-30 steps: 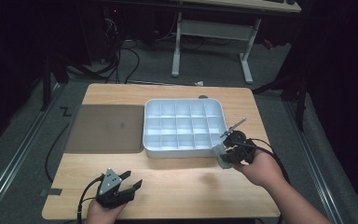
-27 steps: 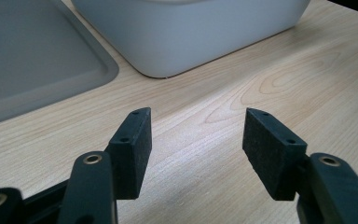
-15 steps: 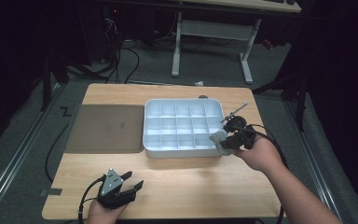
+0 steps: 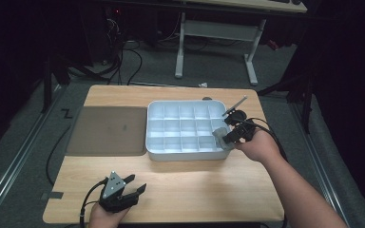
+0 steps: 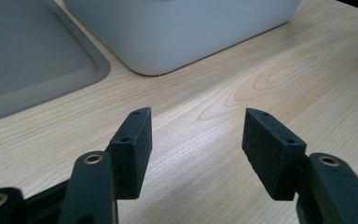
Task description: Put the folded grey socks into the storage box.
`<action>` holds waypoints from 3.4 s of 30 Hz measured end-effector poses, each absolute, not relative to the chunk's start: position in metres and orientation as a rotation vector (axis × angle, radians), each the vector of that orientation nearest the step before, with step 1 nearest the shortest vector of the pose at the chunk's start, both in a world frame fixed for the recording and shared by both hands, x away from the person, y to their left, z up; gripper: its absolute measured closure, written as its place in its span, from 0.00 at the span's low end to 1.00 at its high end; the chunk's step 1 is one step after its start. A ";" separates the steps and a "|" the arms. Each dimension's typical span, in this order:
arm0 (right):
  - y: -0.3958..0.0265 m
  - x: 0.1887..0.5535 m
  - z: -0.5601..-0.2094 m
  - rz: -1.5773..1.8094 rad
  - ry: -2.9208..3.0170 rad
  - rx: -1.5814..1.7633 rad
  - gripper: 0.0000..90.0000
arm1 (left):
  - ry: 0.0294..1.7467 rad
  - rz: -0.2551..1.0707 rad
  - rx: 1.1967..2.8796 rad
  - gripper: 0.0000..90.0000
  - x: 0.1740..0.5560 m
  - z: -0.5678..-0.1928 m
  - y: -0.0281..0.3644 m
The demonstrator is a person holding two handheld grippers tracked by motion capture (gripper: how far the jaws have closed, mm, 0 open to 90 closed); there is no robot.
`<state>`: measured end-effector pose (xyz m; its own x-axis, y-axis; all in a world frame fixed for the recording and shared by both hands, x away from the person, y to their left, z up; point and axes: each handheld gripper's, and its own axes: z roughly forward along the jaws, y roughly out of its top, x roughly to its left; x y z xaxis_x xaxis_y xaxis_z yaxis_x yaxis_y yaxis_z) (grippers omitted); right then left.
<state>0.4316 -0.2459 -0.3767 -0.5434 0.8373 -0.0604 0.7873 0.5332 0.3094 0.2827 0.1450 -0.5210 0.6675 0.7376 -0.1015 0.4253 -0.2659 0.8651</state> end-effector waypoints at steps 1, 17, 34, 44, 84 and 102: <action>-0.246 0.434 -0.377 0.356 2.570 1.391 0.83 | 0.911 0.399 1.902 0.48 0.283 -0.521 0.145; -0.243 0.453 -0.390 0.322 2.576 1.446 0.83 | 0.908 0.393 1.910 0.48 0.283 -0.521 0.145; -0.249 0.466 -0.420 0.236 2.544 1.619 0.83 | 0.913 0.394 1.906 0.48 0.284 -0.521 0.146; -0.243 0.469 -0.436 0.171 2.549 1.632 0.83 | 0.912 0.395 1.908 0.48 0.284 -0.521 0.146; -0.232 0.479 -0.443 0.104 2.529 1.562 0.97 | 0.910 0.406 1.917 0.48 0.282 -0.520 0.145; -0.229 0.484 -0.459 0.030 2.551 1.577 0.92 | 0.903 0.400 1.915 0.48 0.283 -0.520 0.146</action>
